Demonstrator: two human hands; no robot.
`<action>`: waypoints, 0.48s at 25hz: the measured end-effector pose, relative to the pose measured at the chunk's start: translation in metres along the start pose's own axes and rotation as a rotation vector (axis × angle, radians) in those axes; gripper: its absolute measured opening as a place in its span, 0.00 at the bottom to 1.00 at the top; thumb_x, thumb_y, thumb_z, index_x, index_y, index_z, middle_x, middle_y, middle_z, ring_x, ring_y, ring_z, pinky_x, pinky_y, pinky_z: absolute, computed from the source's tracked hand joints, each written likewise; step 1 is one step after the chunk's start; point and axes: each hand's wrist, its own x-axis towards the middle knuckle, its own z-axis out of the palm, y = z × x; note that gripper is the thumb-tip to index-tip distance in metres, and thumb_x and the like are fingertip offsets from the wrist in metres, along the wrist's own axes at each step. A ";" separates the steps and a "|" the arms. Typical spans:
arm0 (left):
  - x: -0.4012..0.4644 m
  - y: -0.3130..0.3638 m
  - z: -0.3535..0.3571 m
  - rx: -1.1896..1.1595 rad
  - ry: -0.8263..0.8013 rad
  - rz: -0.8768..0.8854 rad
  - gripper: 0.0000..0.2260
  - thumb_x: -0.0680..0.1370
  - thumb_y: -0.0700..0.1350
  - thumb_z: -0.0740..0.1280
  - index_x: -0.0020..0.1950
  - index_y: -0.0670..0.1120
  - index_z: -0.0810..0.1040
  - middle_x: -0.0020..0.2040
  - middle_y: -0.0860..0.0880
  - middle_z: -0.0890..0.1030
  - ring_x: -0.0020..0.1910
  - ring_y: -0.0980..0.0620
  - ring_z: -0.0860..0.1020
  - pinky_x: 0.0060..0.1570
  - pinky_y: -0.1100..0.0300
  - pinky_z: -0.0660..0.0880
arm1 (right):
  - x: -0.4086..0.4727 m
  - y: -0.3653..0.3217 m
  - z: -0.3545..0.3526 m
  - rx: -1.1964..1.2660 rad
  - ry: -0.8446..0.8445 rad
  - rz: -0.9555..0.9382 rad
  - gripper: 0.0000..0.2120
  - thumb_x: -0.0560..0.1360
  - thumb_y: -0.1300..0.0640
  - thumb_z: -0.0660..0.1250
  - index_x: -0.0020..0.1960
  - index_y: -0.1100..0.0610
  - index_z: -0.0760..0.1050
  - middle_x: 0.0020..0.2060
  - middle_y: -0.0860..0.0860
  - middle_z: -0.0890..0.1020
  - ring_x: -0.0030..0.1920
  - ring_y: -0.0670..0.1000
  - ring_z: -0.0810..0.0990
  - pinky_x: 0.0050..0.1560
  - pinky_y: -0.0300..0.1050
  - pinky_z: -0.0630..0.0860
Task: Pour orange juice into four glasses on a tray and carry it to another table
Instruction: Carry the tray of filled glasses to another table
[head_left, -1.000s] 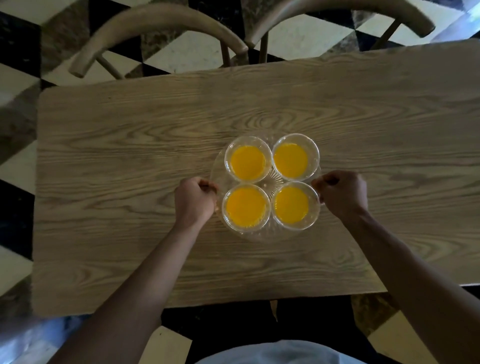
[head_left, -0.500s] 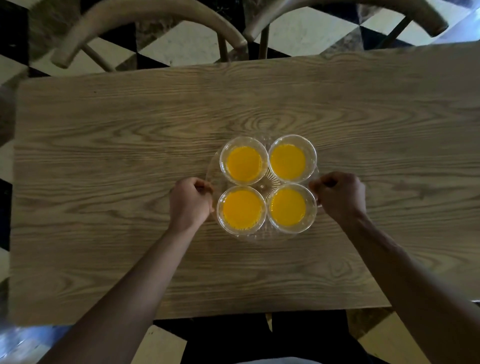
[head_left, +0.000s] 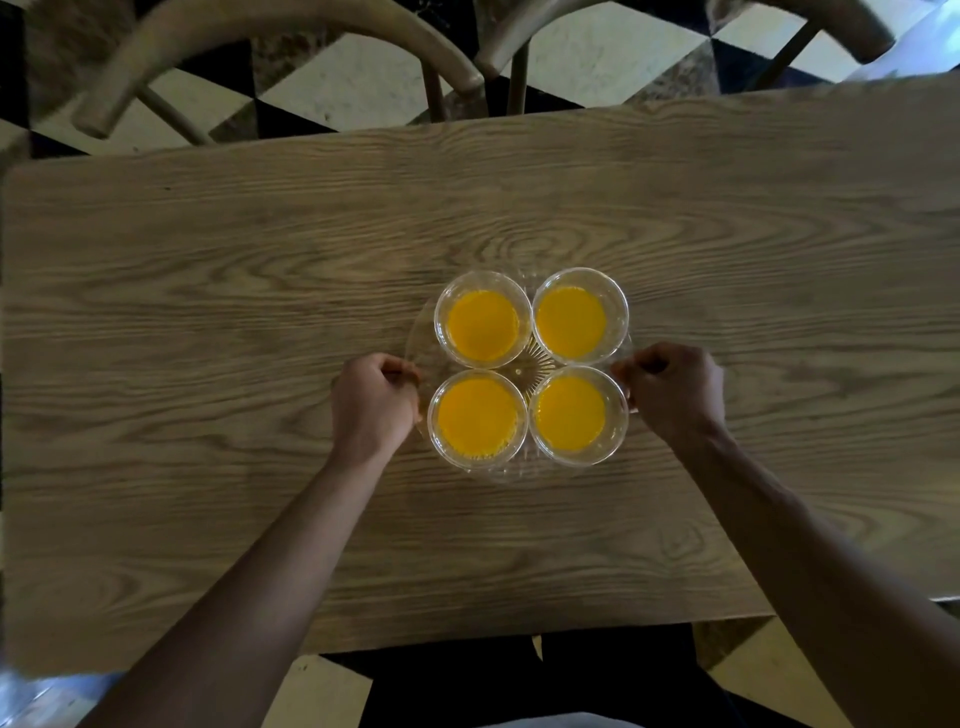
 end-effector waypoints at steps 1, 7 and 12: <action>0.001 0.000 0.001 0.000 0.000 0.000 0.08 0.79 0.37 0.71 0.43 0.48 0.85 0.32 0.51 0.86 0.29 0.51 0.85 0.37 0.45 0.86 | 0.000 0.001 0.001 0.002 0.002 0.004 0.03 0.73 0.58 0.75 0.41 0.57 0.85 0.32 0.51 0.86 0.32 0.51 0.86 0.39 0.54 0.86; 0.002 -0.002 0.004 0.010 0.011 -0.012 0.08 0.79 0.37 0.72 0.43 0.48 0.85 0.34 0.51 0.86 0.29 0.52 0.85 0.37 0.45 0.86 | 0.003 0.002 0.003 -0.003 0.006 0.014 0.04 0.72 0.57 0.75 0.42 0.57 0.86 0.33 0.52 0.86 0.35 0.53 0.86 0.41 0.56 0.85; 0.002 -0.004 0.005 0.017 -0.005 0.014 0.08 0.79 0.35 0.71 0.44 0.47 0.85 0.33 0.51 0.85 0.25 0.56 0.82 0.32 0.52 0.84 | 0.002 0.003 0.002 0.006 0.005 0.020 0.02 0.72 0.59 0.74 0.41 0.56 0.86 0.33 0.50 0.86 0.33 0.50 0.86 0.38 0.53 0.86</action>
